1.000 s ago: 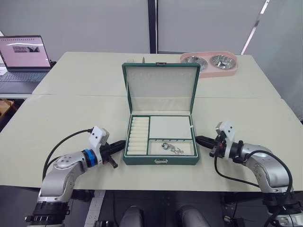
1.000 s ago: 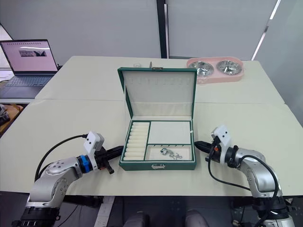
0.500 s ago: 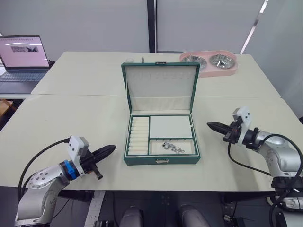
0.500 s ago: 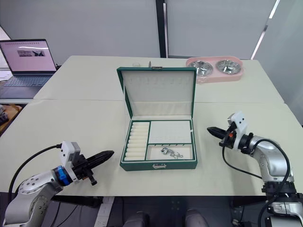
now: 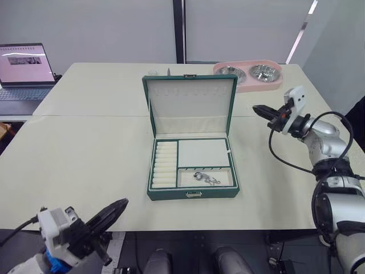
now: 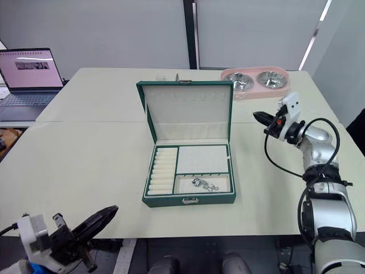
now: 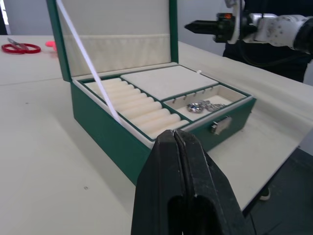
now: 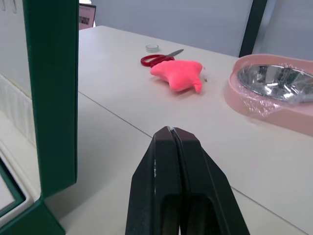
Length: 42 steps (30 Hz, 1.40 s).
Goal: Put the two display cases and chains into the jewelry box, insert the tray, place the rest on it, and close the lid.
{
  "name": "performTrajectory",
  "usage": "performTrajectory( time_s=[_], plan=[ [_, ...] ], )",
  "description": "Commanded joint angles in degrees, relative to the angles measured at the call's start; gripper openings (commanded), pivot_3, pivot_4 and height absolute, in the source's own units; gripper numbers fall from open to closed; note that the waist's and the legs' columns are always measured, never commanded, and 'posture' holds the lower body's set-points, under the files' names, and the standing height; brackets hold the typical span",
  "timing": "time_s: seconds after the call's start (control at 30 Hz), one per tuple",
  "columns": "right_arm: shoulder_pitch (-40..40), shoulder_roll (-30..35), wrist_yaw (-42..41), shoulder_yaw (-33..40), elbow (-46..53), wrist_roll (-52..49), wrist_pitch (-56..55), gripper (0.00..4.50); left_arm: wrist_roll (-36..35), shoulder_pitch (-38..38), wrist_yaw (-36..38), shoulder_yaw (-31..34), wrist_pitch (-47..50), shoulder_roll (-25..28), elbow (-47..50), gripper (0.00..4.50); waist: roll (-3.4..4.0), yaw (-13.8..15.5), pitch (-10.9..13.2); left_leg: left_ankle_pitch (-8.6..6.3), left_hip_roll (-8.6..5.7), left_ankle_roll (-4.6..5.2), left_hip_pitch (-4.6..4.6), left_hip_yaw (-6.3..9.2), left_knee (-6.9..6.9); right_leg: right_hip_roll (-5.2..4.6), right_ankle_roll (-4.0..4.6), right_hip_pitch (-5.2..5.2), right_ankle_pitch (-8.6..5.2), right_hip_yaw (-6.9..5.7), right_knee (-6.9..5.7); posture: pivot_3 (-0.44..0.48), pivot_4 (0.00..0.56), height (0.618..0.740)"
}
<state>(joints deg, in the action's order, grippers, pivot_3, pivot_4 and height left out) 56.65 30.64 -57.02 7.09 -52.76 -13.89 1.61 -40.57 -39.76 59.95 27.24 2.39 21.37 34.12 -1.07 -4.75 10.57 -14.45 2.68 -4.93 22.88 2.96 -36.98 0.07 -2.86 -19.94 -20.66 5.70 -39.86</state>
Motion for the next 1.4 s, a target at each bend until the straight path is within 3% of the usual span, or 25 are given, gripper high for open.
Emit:
performTrajectory(
  time_s=[0.03, 0.2, 0.5, 1.13, 1.4],
  plan=[
    [5.49, -0.87, 0.6, 0.12, -7.22, 1.99, -5.33, 0.03, -1.72, -2.47, 0.1, 0.9, -2.81, -1.28, 2.04, 0.0, 0.0, 0.04, 0.02, 0.0, -0.01, 0.0, 0.0, 0.01, -0.01, 0.0, 0.0, 0.0, 0.0, 0.0, 0.01, 0.0, 0.15, 0.74],
    [9.23, -2.02, 0.21, 0.2, -12.74, 3.59, -8.4, 0.03, -2.46, -3.32, -1.1, 0.22, -3.9, -2.13, 2.75, 0.0, 0.02, -0.03, 0.04, 0.0, 0.0, 0.0, 0.02, 0.02, 0.01, 0.01, 0.0, -0.03, 0.0, -0.01, 0.01, 0.0, 0.15, 0.74],
    [11.26, -2.94, -0.12, 0.37, -16.18, 5.77, -10.53, 0.03, -9.95, -5.38, -2.74, 4.71, -1.11, 2.21, 6.95, 0.0, 0.12, -0.21, 0.11, 0.0, 0.03, 0.0, 0.01, 0.01, 0.01, 0.02, 0.0, -0.06, 0.0, 0.01, -0.04, 0.0, 0.15, 0.74],
    [13.11, -4.36, -0.77, 1.28, -17.9, 6.59, -11.21, 0.03, -8.09, -7.38, -4.43, 0.74, -6.18, -4.46, 8.43, 0.0, 0.12, -0.25, 0.11, 0.0, 0.03, 0.0, 0.01, -0.02, 0.0, 0.02, 0.0, -0.07, 0.0, 0.04, -0.03, 0.0, 0.15, 0.74],
    [13.31, -5.15, -9.44, 3.89, -15.77, 2.62, -7.46, 0.03, -8.29, -8.81, -3.55, 0.3, -6.88, -4.42, 8.67, 0.0, 0.13, -0.25, 0.12, 0.0, 0.03, 0.0, 0.01, -0.02, 0.0, 0.02, 0.0, -0.06, 0.0, 0.04, -0.03, 0.0, 0.15, 0.74]
  ],
)
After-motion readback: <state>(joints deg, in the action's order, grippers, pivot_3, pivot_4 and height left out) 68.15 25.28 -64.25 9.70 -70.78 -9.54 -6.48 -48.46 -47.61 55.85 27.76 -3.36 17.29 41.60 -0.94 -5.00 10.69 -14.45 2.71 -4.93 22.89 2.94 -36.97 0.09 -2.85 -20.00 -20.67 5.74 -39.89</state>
